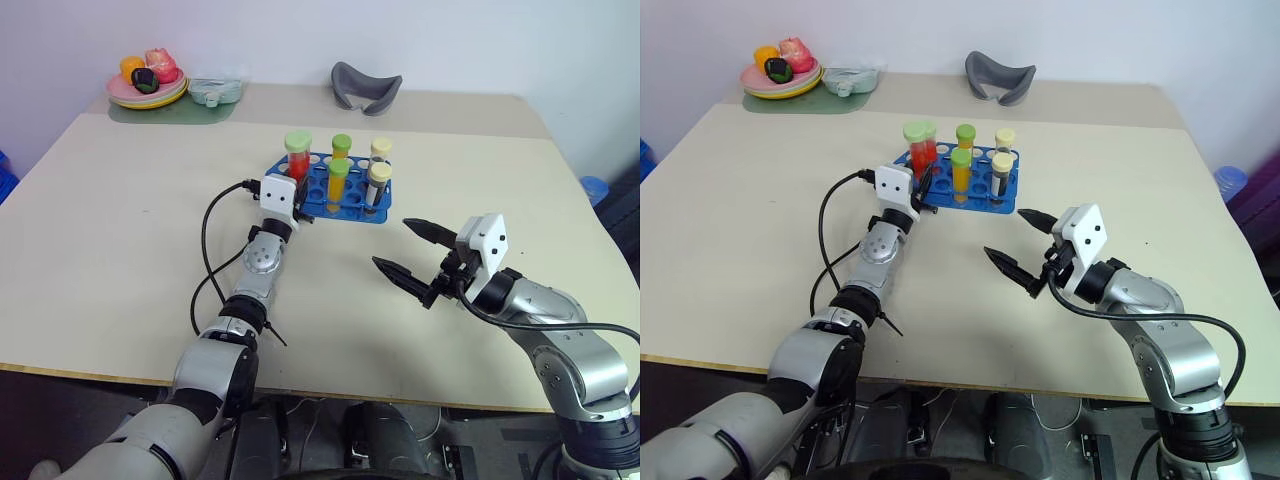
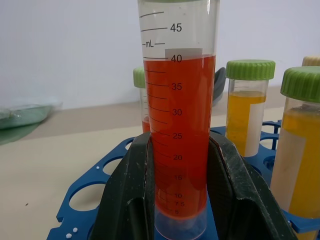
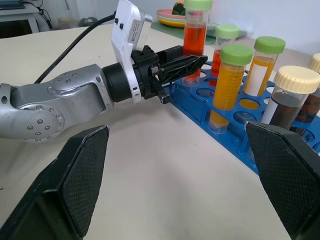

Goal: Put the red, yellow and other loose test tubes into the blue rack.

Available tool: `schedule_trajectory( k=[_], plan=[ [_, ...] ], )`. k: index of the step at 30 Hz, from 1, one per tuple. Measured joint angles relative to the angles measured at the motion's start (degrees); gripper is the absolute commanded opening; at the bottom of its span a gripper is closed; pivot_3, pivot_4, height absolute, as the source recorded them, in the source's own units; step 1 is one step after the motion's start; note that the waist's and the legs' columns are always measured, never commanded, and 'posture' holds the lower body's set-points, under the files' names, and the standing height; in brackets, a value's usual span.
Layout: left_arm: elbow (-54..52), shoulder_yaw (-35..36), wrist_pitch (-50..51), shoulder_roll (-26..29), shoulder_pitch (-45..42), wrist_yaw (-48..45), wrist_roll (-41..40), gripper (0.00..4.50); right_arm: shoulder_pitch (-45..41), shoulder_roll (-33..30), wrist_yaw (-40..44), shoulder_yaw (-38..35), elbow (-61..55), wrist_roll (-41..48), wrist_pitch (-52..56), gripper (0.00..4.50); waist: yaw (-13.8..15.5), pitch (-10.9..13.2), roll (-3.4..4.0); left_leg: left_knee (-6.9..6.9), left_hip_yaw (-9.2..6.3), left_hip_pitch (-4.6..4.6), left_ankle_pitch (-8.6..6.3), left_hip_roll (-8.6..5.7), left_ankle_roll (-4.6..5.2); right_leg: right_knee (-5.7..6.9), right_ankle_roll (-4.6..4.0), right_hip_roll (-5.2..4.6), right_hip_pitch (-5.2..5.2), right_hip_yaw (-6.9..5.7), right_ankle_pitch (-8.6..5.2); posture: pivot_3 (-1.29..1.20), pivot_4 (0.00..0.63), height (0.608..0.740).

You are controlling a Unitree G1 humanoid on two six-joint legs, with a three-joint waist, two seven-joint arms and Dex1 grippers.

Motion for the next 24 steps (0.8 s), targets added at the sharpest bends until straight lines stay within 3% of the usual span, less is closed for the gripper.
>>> schedule_trajectory(
  k=[24],
  plan=[
    [0.52,-0.12,0.61,-0.08,0.72,0.12,0.50,0.86,-0.17,0.00,0.45,0.03,0.03,-0.02,0.00,4.45,0.02,-0.01,0.00,0.00,0.00,0.00,0.00,0.00,0.00,0.00,0.00,0.00,0.00,0.00,0.00,0.00,0.150,0.689]
  ],
)
